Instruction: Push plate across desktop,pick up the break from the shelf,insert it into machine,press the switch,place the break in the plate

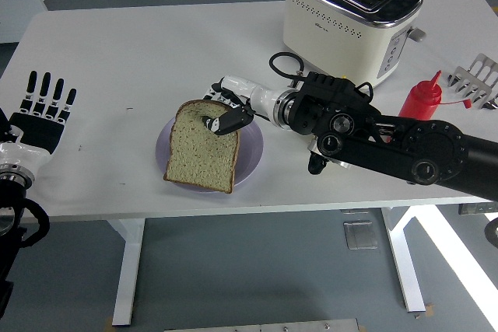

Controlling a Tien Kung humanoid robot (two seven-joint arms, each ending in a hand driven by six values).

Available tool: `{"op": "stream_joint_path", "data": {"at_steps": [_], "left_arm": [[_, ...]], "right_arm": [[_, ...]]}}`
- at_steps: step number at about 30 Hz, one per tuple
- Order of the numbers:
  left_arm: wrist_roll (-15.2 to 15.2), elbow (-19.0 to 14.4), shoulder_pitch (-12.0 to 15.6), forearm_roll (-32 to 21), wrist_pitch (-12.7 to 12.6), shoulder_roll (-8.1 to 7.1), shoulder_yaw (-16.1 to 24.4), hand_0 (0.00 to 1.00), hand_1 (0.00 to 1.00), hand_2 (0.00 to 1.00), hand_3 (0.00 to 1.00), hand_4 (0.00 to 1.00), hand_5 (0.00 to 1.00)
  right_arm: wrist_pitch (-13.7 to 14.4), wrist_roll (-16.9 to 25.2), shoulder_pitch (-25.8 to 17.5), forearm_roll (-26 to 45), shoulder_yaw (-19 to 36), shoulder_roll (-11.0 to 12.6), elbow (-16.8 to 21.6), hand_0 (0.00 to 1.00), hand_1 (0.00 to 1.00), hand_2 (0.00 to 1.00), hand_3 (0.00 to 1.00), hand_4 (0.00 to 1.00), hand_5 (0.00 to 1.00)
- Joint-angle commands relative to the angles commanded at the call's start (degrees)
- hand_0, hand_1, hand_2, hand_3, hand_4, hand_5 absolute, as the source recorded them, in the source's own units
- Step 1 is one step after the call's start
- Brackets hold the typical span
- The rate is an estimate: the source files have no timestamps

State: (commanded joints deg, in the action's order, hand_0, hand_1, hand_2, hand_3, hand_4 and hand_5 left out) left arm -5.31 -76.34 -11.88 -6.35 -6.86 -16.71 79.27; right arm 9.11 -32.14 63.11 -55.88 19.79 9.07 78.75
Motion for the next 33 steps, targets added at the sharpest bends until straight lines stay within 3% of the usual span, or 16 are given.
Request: {"op": "stream_joint_path", "data": {"at_steps": [11, 29, 30, 33], "left_arm": [[-0.75, 0.71, -0.25, -0.22, -0.46, -0.05, -0.15, 0.828, 0.750, 0.712, 0.757, 0.788, 0.968], [-1.15, 1.37, -0.61, -0.32, -0.80, -0.05, -0.31, 0.834, 0.762, 0.720, 0.762, 0.788, 0.968], [-1.17, 1.38, -0.62, -0.33, -0.82, -0.05, -0.32, 0.834, 0.761, 0.720, 0.762, 0.788, 0.968], [-1.24, 1.40, -0.66, -0.35, -0.88, -0.04, -0.34, 0.834, 0.761, 0.720, 0.762, 0.788, 0.968]], "right_arm": [[-0.26, 1.34, 1.61, -0.84, -2.36, -2.13, -4.77, 0.456, 0.479, 0.422, 0.433, 0.226, 0.002], [-1.34, 3.56, 2.41, -1.97, -5.07, -4.02, -8.33, 0.464, 0.483, 0.451, 0.461, 0.214, 0.002], [-1.52, 3.70, 2.42, -1.93, -5.08, -4.05, -8.43, 0.475, 0.477, 0.484, 0.494, 0.337, 0.002], [-2.22, 4.17, 2.42, -1.91, -5.06, -4.15, -8.83, 0.475, 0.477, 0.484, 0.494, 0.337, 0.002]]}}
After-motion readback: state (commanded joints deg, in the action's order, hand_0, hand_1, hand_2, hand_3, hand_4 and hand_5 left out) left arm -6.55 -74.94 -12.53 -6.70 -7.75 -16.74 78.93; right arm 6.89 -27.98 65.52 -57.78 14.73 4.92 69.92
